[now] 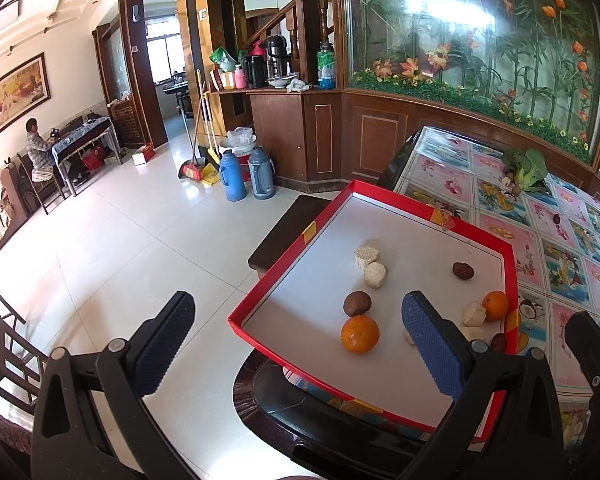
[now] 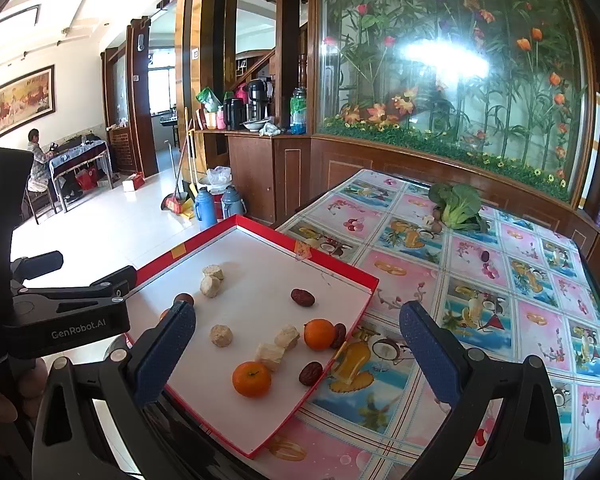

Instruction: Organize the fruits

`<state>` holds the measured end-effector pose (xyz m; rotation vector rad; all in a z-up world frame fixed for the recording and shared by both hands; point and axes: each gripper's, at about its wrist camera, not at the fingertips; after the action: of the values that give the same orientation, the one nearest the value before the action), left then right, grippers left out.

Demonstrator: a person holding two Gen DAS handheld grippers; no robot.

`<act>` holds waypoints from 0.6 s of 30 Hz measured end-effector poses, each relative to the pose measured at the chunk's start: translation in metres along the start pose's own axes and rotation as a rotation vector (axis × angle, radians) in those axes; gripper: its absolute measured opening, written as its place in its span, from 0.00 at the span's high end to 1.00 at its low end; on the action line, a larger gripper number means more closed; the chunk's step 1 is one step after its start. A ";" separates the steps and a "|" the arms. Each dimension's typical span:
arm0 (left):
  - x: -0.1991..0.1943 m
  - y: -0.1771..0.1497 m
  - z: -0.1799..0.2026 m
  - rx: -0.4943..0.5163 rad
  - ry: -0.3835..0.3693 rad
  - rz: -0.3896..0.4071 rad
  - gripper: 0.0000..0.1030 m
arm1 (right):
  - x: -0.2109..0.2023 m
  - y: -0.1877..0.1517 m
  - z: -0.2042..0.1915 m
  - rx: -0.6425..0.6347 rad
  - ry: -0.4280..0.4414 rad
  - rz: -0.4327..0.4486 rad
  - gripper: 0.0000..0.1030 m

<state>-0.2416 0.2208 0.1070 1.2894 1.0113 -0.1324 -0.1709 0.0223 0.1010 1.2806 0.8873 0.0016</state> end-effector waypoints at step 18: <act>0.008 0.002 -0.006 -0.011 0.001 -0.022 0.00 | 0.002 -0.001 -0.005 0.003 0.010 -0.008 0.01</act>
<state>-0.2389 0.2305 0.1031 1.2685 1.0258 -0.1434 -0.1726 0.0273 0.0992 1.2814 0.9014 0.0009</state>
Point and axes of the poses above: each gripper's, at about its wrist camera, not at the fingertips, and x roughly the way its jaws point, z to its right, y to its top, and after that the axes turned 4 degrees about -z, right-handed
